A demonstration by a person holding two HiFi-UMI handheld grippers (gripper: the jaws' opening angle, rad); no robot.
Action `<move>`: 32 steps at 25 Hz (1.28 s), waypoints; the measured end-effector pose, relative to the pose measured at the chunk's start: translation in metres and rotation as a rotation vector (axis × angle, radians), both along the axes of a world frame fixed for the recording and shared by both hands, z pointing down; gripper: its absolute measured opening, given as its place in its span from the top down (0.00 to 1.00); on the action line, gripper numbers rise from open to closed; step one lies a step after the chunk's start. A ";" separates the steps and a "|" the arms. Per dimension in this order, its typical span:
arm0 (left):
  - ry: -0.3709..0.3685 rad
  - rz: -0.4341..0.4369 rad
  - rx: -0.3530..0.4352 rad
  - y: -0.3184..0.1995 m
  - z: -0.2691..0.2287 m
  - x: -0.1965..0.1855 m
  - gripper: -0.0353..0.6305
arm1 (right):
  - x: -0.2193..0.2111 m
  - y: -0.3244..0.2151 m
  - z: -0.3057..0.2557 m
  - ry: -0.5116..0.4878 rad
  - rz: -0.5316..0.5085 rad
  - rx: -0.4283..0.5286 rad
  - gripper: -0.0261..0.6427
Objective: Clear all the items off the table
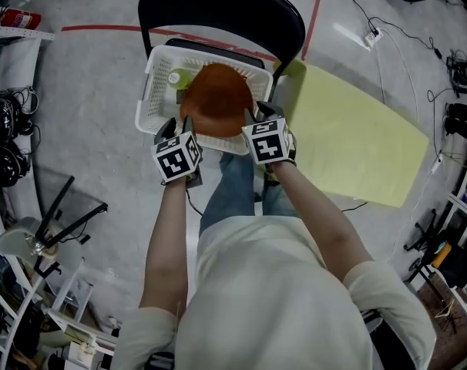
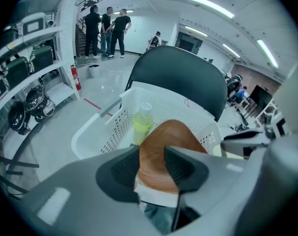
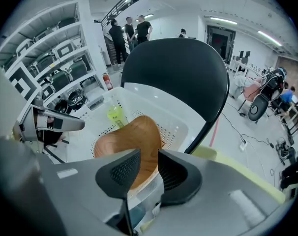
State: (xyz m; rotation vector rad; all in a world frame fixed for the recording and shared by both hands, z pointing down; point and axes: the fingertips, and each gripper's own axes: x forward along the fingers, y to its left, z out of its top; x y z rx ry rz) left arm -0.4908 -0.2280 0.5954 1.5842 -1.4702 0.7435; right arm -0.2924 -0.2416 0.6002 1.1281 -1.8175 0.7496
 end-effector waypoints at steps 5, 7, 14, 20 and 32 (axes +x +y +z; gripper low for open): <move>0.010 0.011 0.016 -0.003 -0.004 0.005 0.71 | 0.001 0.003 0.001 0.003 0.002 0.001 0.81; 0.005 0.016 0.021 -0.003 -0.005 0.004 0.71 | 0.001 0.004 0.000 0.005 0.002 0.007 0.81; 0.006 0.044 0.038 0.003 -0.018 0.011 0.80 | 0.000 0.010 -0.013 0.010 -0.001 0.036 0.92; 0.013 0.062 0.052 0.009 -0.033 0.021 0.90 | 0.000 0.014 -0.030 0.006 0.002 0.062 0.96; 0.037 0.163 0.104 0.020 -0.069 0.052 0.93 | 0.008 0.035 -0.066 -0.029 0.017 0.120 0.96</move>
